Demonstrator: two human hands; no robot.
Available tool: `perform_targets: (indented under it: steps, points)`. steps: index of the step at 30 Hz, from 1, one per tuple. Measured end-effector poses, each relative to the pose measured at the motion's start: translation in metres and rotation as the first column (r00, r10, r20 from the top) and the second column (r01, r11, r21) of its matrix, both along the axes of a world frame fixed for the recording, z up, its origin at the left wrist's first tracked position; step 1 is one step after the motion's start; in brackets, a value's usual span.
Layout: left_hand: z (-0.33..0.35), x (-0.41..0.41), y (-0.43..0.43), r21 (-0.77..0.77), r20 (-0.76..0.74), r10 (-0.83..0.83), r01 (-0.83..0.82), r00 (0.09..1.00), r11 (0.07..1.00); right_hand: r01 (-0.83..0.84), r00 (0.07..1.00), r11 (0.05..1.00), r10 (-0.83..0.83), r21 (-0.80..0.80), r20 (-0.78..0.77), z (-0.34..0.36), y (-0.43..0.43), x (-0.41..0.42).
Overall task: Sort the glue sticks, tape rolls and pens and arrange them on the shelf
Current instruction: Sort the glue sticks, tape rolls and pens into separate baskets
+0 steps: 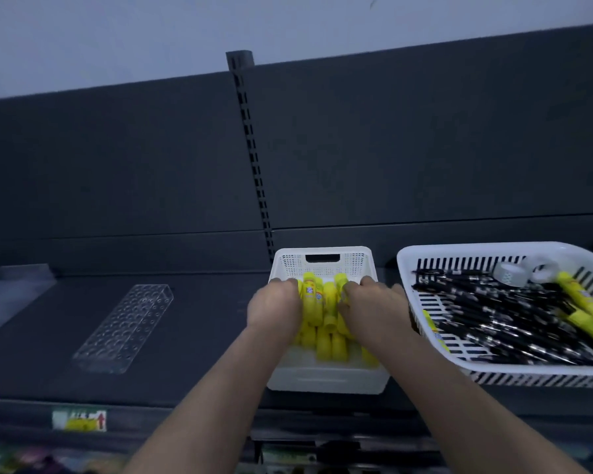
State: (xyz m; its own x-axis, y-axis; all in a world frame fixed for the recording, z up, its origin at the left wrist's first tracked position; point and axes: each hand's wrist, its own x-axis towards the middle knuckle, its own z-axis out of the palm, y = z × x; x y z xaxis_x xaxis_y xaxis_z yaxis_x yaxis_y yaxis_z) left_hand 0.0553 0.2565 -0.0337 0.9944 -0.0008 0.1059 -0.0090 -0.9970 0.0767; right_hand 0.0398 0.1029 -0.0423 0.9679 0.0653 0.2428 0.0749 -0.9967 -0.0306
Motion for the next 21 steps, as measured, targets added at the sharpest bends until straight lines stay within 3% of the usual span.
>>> perform_targets:
  steps: [3, 8, 15, 21]
  points:
    - [0.002, 0.003, 0.003, -0.015, 0.053, -0.044, 0.045, 0.998, 0.999, 0.000, 0.998, 1.000, -0.001, 0.014, 0.062, 0.011, -0.002, -0.002]
    - [0.019, 0.010, -0.019, -0.183, 0.146, -0.217, 0.242, 0.965, 0.953, -0.012, 0.988, 0.997, -0.001, 0.080, 0.156, 0.026, -0.024, -0.016]
    - [0.032, 0.004, -0.108, -0.288, 0.086, -0.421, 0.428, 0.903, 0.857, 0.135, 0.982, 0.989, -0.142, 0.068, 0.125, 0.028, -0.100, -0.039]
    - [0.038, 0.008, -0.177, -0.296, 0.007, -0.472, 0.453, 0.881, 0.841, 0.285, 0.948, 0.957, -0.288, 0.047, 0.136, 0.037, -0.178, -0.046]
